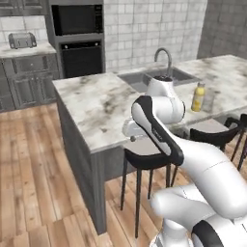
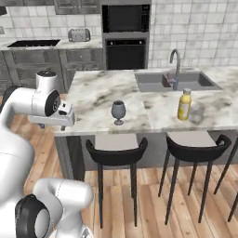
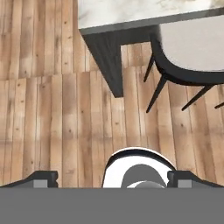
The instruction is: There is a wine glass and glass cup on the dining counter. Place the wine bottle next to the wine glass and the juice bottle next to the glass cup.
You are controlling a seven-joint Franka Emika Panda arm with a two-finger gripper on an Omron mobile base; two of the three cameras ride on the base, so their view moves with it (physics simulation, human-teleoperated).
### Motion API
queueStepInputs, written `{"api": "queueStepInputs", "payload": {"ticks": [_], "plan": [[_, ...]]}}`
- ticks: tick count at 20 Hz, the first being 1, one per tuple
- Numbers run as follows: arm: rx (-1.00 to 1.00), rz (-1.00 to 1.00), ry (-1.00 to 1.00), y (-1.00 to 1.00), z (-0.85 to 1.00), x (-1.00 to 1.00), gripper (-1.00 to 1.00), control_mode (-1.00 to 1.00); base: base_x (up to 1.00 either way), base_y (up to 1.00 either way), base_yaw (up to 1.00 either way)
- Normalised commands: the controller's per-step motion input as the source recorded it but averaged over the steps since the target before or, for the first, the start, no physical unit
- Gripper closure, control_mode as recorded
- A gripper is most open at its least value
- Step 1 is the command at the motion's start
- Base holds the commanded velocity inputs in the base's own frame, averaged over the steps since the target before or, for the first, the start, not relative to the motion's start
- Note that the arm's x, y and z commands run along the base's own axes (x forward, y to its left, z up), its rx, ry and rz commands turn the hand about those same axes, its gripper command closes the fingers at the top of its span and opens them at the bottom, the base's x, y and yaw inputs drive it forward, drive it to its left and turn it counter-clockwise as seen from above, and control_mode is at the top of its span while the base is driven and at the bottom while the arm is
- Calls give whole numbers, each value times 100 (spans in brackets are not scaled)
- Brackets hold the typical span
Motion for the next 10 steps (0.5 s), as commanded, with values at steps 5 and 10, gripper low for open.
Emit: {"api": "queueStepInputs", "payload": {"ticks": [5,10], "plan": [[0,0,0,0,0,0,-100,100,-3,55,48],[0,0,0,0,0,0,-100,100,1,56,30]]}}
